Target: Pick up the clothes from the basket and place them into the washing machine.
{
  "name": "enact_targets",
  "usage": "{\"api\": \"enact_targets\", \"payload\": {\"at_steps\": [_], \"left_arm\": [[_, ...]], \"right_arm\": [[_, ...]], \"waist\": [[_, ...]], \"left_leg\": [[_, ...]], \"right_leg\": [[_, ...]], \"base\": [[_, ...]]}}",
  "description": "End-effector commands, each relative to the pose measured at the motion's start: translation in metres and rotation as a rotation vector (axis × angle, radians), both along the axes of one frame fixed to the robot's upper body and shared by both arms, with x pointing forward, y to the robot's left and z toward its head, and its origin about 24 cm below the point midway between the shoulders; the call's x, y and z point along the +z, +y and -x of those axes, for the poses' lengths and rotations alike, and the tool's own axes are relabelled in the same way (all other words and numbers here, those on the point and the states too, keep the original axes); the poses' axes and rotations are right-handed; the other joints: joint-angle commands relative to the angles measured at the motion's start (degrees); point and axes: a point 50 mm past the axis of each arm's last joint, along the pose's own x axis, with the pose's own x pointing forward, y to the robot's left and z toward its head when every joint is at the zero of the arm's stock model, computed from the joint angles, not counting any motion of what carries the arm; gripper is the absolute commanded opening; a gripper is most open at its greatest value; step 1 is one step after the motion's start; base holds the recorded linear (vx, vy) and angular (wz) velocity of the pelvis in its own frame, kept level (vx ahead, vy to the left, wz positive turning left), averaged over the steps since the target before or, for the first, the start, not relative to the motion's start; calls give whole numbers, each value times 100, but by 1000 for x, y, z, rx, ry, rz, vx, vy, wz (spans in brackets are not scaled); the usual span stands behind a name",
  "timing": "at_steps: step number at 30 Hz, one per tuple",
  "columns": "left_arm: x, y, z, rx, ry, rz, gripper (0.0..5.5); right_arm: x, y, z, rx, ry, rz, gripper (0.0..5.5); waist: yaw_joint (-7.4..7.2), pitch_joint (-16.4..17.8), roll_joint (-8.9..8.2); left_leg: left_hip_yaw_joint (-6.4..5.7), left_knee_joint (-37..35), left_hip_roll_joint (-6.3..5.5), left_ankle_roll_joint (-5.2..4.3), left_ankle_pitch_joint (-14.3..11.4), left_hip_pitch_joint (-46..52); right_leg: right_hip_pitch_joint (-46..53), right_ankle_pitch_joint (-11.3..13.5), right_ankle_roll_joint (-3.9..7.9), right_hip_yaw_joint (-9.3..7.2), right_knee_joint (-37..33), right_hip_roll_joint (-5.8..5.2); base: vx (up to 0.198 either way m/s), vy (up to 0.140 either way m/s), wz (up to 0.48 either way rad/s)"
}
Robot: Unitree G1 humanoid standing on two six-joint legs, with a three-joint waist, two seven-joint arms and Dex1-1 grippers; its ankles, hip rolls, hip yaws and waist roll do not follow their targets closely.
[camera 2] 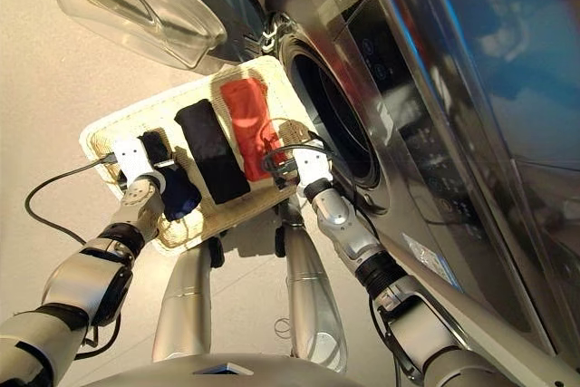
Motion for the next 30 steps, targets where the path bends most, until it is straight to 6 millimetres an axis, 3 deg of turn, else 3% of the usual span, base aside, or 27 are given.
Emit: {"api": "enact_targets", "payload": {"at_steps": [1, 3, 4, 16, 19, 22, 24, 26, 30], "left_arm": [[-3, 19, 7, 83, 14, -14, 550], [-3, 19, 7, 89, 14, -13, 550], [-2, 18, 6, 88, 10, -16, 0], [4, 1, 2, 41, -70, -14, 0], [14, -18, -1, -39, -183, 51, 0], [28, -42, -3, -108, -297, 118, 0], [32, -50, -3, -142, -329, 129, 0], [53, -67, -2, -217, -446, 138, 0], [66, -83, 0, -289, -512, 159, 0]], "right_arm": [[27, 10, 9, 62, -131, -113, 550], [27, 10, 10, 59, -128, -121, 550], [26, 9, 11, 58, -130, -125, 550], [11, 9, 16, 90, -92, -39, 550], [3, 17, 16, 201, -73, 94, 550], [-6, 15, 10, 189, -101, 273, 550], [-2, 16, 8, 182, -144, 318, 550], [4, 14, 3, 152, -214, 393, 550], [7, 19, 1, 167, -234, 422, 550]], "waist": [[-52, -155, 108], [-52, -173, 103], [-59, -188, 108], [6, -464, 195], [141, -456, 190], [238, -352, 214], [261, -296, 230], [330, -214, 284], [404, -130, 324]], "left_leg": [[-407, 409, 45, 167, -520, -235], [-425, 520, 50, 181, -550, -354], [-452, 564, 46, 184, -565, -416], [-469, 183, -48, 158, -465, -72], [-430, -257, -128, 106, -330, 516], [-411, -614, -209, 74, -177, 1011], [-417, -769, -245, 68, -115, 1203], [-408, -1078, -341, 32, 49, 1594], [-410, -1334, -420, 7, 174, 1918]], "right_leg": [[107, -498, 309, -9, 246, 53], [13, -508, 302, -2, 327, 56], [-37, -520, 298, 6, 346, 61], [209, -440, 277, 12, 163, 19], [755, -361, 297, 11, -152, -23], [1263, -269, 330, -12, -419, -78], [1443, -243, 345, -31, -527, -100], [1813, -192, 372, -54, -722, -145], [2134, -175, 382, -67, -894, -166]], "base": [[0, 0, 0], [0, 0, 0], [0, 0, 0], [0, 0, 0], [0, 0, 0], [0, 0, 0], [0, 0, 0], [7, -25, 86], [4, -20, 173]]}}
